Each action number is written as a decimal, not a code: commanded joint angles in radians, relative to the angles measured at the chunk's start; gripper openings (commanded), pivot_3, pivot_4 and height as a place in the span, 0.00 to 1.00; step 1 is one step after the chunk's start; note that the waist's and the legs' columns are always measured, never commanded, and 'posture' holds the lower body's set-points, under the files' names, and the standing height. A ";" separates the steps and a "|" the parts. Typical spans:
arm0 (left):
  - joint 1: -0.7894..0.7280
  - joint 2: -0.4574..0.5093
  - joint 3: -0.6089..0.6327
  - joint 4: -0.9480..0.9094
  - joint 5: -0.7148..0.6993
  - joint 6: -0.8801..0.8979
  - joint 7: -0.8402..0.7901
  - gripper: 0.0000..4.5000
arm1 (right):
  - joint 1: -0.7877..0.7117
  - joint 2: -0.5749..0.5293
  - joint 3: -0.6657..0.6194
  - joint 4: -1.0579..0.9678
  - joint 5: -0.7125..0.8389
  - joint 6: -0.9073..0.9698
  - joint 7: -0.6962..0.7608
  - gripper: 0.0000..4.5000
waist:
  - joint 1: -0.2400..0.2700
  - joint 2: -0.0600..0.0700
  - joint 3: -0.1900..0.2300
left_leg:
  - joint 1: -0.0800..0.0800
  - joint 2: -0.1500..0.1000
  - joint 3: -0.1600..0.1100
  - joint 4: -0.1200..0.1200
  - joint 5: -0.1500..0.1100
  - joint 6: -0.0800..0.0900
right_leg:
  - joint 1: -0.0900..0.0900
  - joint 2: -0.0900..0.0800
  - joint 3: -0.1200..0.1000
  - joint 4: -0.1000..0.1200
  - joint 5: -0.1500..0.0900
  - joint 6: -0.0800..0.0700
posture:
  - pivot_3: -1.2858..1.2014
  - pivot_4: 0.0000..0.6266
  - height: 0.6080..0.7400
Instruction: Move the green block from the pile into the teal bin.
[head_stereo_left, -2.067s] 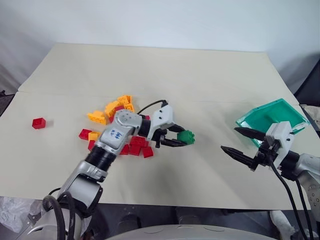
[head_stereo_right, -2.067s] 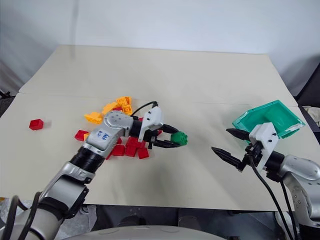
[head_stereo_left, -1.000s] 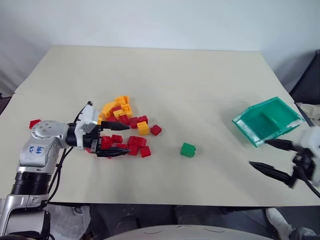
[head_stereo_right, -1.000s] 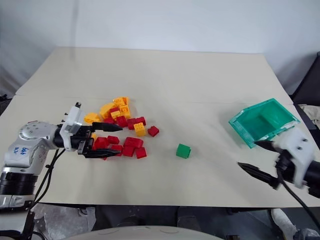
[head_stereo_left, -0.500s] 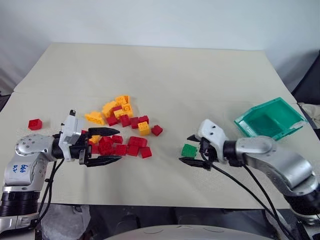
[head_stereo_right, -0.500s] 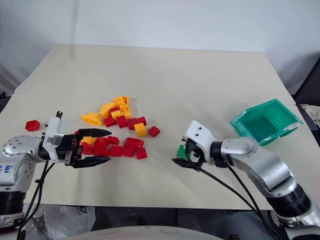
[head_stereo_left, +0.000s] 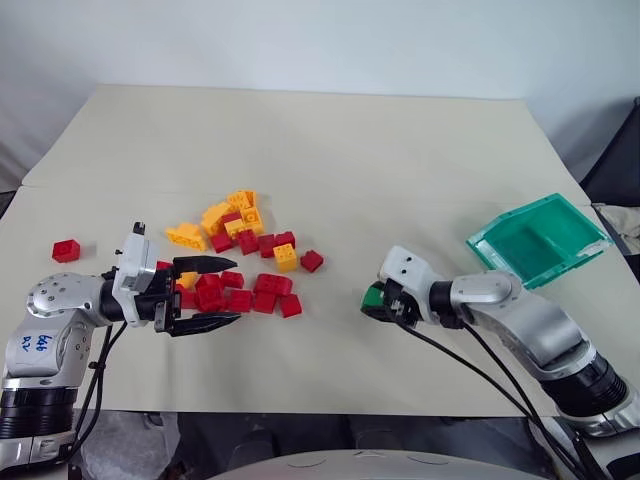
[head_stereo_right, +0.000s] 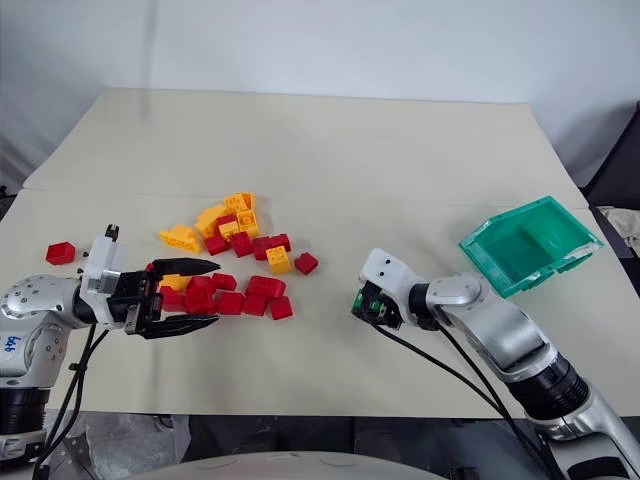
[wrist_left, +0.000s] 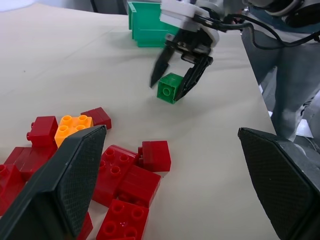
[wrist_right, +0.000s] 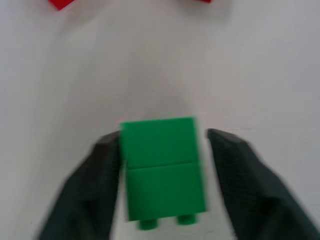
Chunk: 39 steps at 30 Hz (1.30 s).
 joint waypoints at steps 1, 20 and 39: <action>-0.023 -0.002 -0.001 -0.016 -0.018 -0.014 -0.003 1.00 | 0.009 -0.026 -0.087 -0.072 0.019 0.002 0.014 0.34 | 0.000 0.000 0.000 | 0.000 0.000 0.000 0.000 0.000 0.000 | 0.000 0.000 0.000 0.000 0.000 0.000 | 0.52 0.24 1.00; -0.315 -0.187 -0.196 0.186 0.107 -0.090 0.055 1.00 | 0.110 -0.232 -0.626 0.366 -0.179 -0.207 -0.209 0.34 | 0.014 0.000 0.000 | 0.002 -0.002 0.003 0.000 0.000 0.001 | 0.001 0.001 0.004 -0.001 0.002 0.003 | 0.52 0.24 1.00; -0.343 -0.166 -0.163 0.217 0.138 -0.134 0.097 1.00 | -0.007 -0.223 -0.519 0.429 -0.184 -0.349 -0.045 0.99 | -0.005 0.008 0.004 | 0.003 -0.001 0.005 0.000 0.001 0.001 | 0.001 0.002 0.008 0.001 0.002 0.004 | 0.52 0.24 1.00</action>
